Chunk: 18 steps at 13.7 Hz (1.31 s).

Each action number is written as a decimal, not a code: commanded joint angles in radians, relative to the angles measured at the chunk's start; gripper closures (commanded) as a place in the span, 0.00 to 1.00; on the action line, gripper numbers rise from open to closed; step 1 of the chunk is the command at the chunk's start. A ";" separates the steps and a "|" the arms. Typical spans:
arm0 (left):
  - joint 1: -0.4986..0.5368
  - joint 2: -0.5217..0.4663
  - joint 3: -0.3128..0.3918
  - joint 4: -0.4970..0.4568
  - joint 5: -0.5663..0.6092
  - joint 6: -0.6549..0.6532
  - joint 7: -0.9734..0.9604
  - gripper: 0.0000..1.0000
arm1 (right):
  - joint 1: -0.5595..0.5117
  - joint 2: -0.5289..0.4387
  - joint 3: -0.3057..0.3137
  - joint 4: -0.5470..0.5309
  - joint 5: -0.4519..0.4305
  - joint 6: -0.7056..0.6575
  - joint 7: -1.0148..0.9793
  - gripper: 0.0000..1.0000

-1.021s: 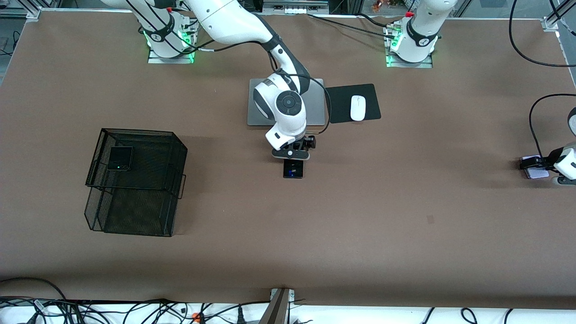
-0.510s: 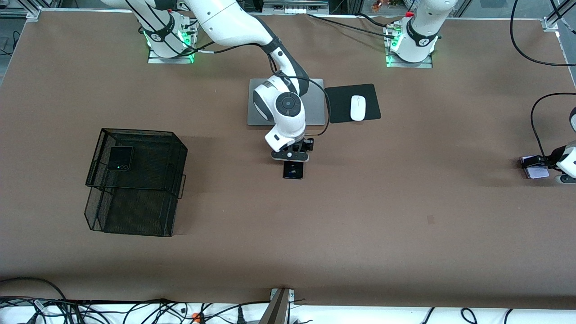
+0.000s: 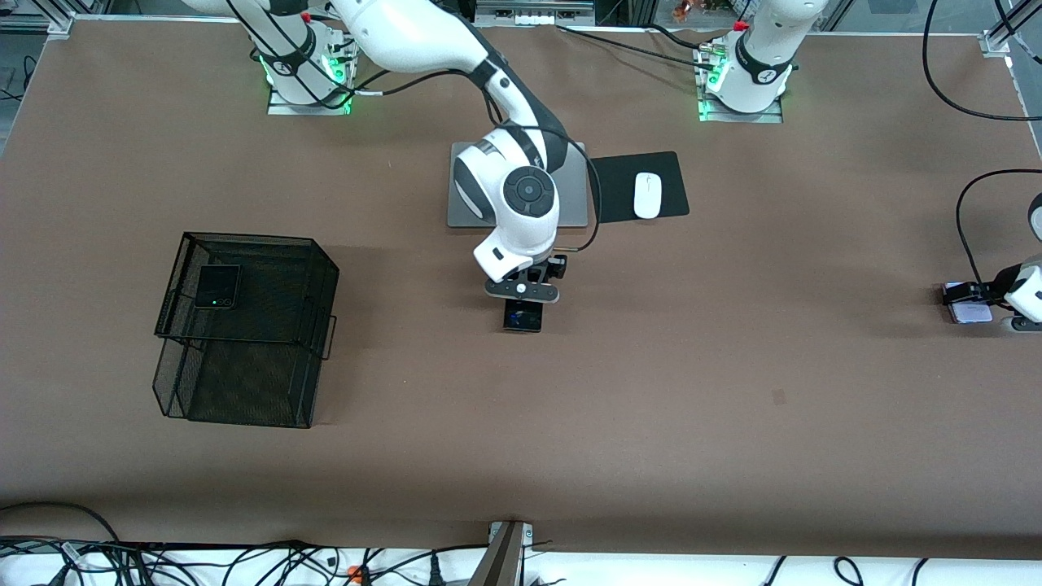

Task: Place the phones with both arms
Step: 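Carry the black phone to the basket while the left gripper brings the white phone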

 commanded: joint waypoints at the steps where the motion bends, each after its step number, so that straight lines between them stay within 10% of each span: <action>1: -0.010 0.000 -0.013 0.015 0.023 -0.003 0.013 0.53 | -0.064 -0.083 -0.024 0.049 -0.010 -0.174 -0.136 1.00; 10: -0.383 -0.085 -0.096 0.225 -0.073 -0.496 -0.065 0.53 | -0.070 -0.604 -0.493 -0.647 -0.031 -0.145 -0.836 1.00; 18: -0.956 0.004 -0.099 0.211 -0.337 -0.413 -0.635 0.53 | -0.075 -0.591 -0.543 -0.853 0.002 0.073 -0.896 1.00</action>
